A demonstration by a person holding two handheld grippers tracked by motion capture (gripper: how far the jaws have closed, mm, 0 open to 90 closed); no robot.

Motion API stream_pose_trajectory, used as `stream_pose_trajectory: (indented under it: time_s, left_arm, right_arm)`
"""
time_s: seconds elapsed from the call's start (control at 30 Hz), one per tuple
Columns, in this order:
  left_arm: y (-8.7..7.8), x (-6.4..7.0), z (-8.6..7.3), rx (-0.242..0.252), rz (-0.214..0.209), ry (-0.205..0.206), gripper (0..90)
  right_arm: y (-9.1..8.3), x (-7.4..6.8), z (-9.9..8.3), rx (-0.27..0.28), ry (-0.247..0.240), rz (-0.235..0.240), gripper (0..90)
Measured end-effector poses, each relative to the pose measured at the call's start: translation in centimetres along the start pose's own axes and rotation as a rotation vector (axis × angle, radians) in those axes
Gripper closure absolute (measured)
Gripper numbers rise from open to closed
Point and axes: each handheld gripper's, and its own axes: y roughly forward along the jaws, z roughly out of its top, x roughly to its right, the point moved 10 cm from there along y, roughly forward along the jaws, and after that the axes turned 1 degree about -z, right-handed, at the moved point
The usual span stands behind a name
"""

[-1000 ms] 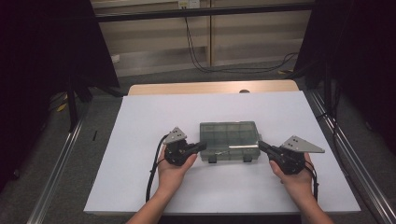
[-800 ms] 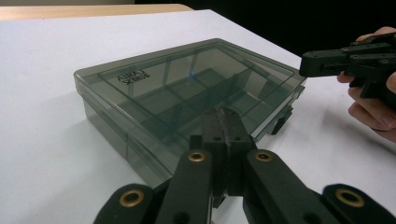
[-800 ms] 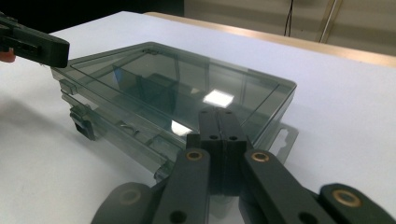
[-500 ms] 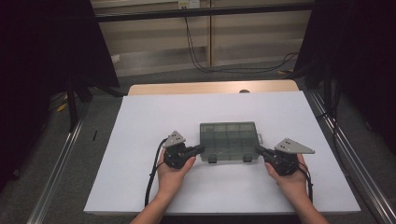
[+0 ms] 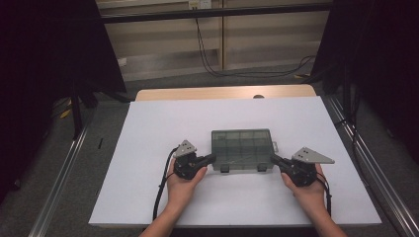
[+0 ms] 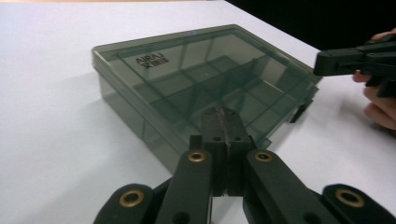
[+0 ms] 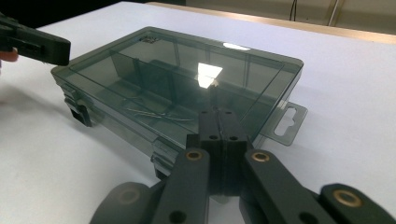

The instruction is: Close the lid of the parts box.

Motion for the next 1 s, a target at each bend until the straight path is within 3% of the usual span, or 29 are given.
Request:
stream_pose_trajectory:
  time_s: [0.07, 0.3, 0.43, 0.57, 0.67, 0.77, 1.0]
  left_arm:
    - [-0.4, 0.2, 0.3, 0.017, -0.026, -0.011, 87.3]
    - [-1.4, 0.9, 0.7, 0.035, -0.076, 0.006, 62.1]
    - [-2.0, 0.8, 0.9, 0.050, -0.079, 0.001, 40.4]
    - [-2.8, 0.6, 1.1, 0.077, -0.065, 0.003, 20.2]
    - [-3.5, 0.6, 1.1, 0.079, -0.084, 0.007, 11.6]
    - [-4.0, 0.4, 0.9, 0.073, -0.066, 0.021, 1.4]
    - [-5.9, -0.9, 0.5, 0.089, -0.044, 0.018, 0.0]
  right_arm:
    - [-0.2, -0.1, 0.2, 0.012, 0.011, 0.017, 76.6]
    - [-1.5, -0.1, 1.0, 0.064, 0.003, 0.049, 48.8]
    - [-2.0, 0.2, 1.4, 0.082, 0.003, 0.013, 25.7]
    - [-2.3, 0.6, 1.3, 0.062, 0.002, -0.012, 3.4]
    - [-2.5, 0.8, 1.1, 0.055, 0.005, -0.014, 0.0]
    - [-2.9, 1.1, 1.0, 0.057, 0.004, -0.018, 0.0]
    - [-4.2, 2.1, 0.8, 0.057, 0.017, -0.040, 0.0]
